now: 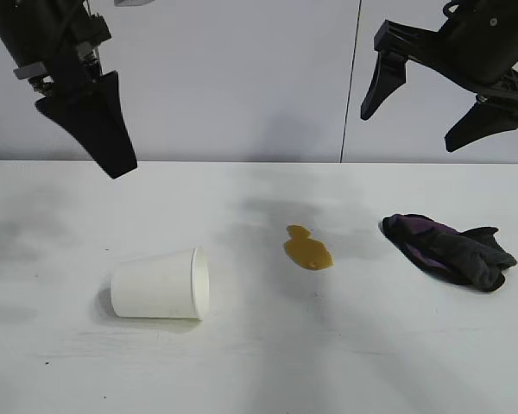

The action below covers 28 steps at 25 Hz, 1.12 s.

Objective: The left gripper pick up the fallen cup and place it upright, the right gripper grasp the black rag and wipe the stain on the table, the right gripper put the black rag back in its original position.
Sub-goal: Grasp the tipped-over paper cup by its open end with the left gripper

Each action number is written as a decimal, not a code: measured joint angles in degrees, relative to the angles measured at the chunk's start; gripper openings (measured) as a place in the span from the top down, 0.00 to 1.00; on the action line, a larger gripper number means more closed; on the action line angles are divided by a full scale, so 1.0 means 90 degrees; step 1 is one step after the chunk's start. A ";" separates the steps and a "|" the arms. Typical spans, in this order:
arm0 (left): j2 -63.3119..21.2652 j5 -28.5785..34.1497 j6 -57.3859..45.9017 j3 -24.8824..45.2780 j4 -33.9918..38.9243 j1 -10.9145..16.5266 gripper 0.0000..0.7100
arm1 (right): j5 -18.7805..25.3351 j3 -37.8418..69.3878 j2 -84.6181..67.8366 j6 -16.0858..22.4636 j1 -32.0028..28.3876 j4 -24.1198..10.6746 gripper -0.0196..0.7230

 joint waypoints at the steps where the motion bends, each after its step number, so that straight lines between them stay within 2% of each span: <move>1: 0.0000 -0.0038 0.0043 0.0041 0.0146 -0.0122 0.02 | 0.0005 0.0000 0.0000 0.0000 0.0000 -0.0014 0.04; 4: 0.0000 -0.0233 0.0109 0.0189 0.0682 -0.0400 0.03 | 0.0018 0.0000 0.0000 0.0000 0.0000 -0.0025 0.04; 6: 0.0000 -0.0492 0.0108 0.0342 0.0758 -0.0492 0.03 | 0.0064 0.0000 0.0000 0.0000 0.0000 -0.0025 0.04; 16: 0.0000 -0.2576 0.0293 0.1868 0.0527 -0.0529 0.03 | 0.0141 0.0000 0.0000 0.0000 0.0000 -0.0149 0.04; 21: 0.0006 -0.3442 0.0295 0.1976 0.0161 -0.0529 0.03 | 0.0141 0.0000 0.0000 -0.0005 0.0000 -0.0170 0.04; 28: 0.0276 -0.3335 0.0788 0.1976 -0.0148 -0.0645 0.03 | 0.0141 0.0000 0.0000 -0.0005 0.0000 -0.0170 0.04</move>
